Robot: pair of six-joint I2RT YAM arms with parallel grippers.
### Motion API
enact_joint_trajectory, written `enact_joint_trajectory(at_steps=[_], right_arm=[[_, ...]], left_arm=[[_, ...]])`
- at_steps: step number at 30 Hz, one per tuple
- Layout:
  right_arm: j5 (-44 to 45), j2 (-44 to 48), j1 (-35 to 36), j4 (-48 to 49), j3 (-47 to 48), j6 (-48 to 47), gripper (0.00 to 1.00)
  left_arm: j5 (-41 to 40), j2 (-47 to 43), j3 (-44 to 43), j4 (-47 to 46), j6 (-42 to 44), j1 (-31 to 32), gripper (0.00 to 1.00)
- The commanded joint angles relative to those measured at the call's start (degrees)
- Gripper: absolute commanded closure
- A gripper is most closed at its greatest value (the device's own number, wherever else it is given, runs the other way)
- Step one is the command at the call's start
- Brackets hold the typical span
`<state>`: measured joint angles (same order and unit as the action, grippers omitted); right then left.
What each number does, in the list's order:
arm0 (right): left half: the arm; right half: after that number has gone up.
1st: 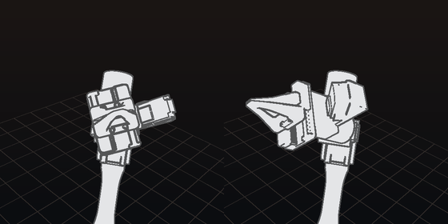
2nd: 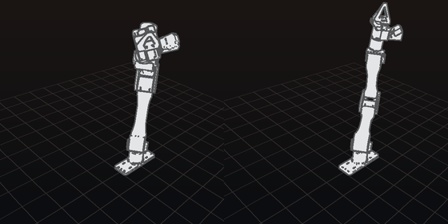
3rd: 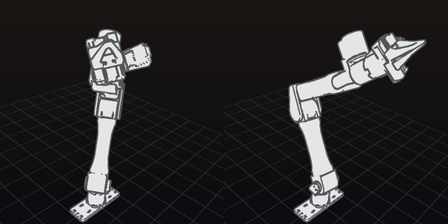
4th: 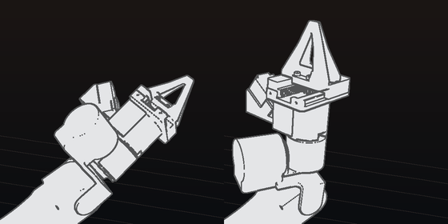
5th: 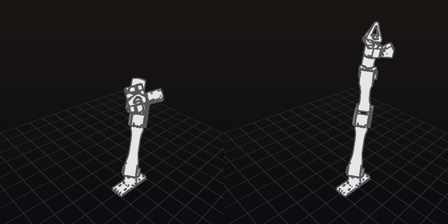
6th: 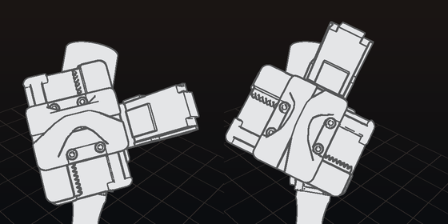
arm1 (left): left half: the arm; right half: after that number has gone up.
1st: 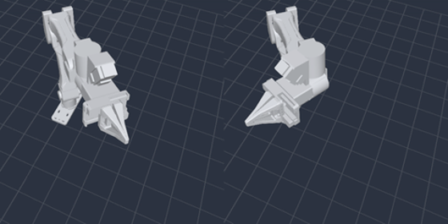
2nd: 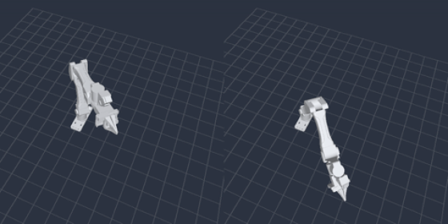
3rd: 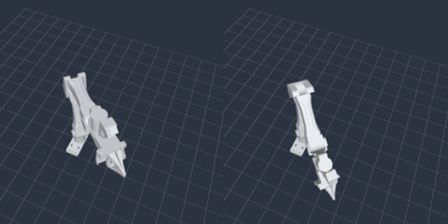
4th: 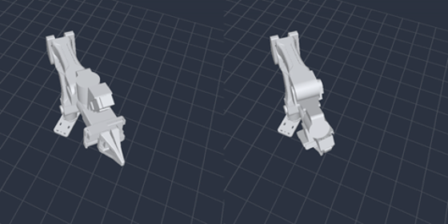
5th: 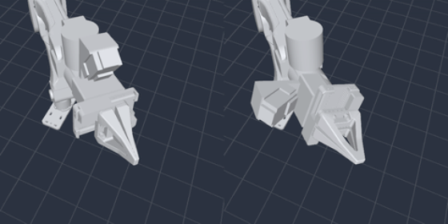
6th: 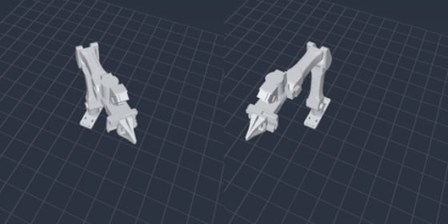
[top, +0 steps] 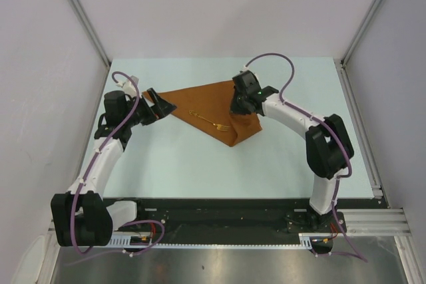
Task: Fold the napkin, place the utensils inside, and roll it up
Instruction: Fold the napkin
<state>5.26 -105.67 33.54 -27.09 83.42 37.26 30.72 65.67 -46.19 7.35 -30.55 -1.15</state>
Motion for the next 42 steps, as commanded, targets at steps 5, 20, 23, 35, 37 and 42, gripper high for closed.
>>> enact_joint_trajectory(at_steps=[5, 20, 23, 35, 37, 42], right_arm=[[-4.6, -8.9, 2.8, 5.7, 12.3, -0.1, 1.00], [-9.8, -15.5, 4.4, 10.4, 20.8, 1.9, 1.00], [-10.0, -17.5, 4.5, 10.0, 23.8, 1.7, 1.00], [-12.5, -24.8, 5.1, 11.4, 31.1, 2.4, 1.00], [-12.6, -25.5, 5.3, 11.2, 31.8, 2.4, 1.00], [-12.8, -27.5, 5.4, 11.0, 32.5, 2.7, 1.00]], left_arm=[[1.3, -0.2, 0.1, -2.3, -0.5, -0.5, 0.00], [1.5, -0.2, 0.1, -2.4, -0.7, -1.0, 0.00], [1.6, -0.2, 0.1, -2.4, -0.7, -1.2, 0.00], [1.8, -0.1, 0.2, -2.6, -0.8, -1.9, 0.00], [2.0, -0.1, 0.2, -2.7, -0.9, -1.9, 0.00], [2.1, -0.1, 0.3, -2.7, -1.0, -2.1, 0.00]])
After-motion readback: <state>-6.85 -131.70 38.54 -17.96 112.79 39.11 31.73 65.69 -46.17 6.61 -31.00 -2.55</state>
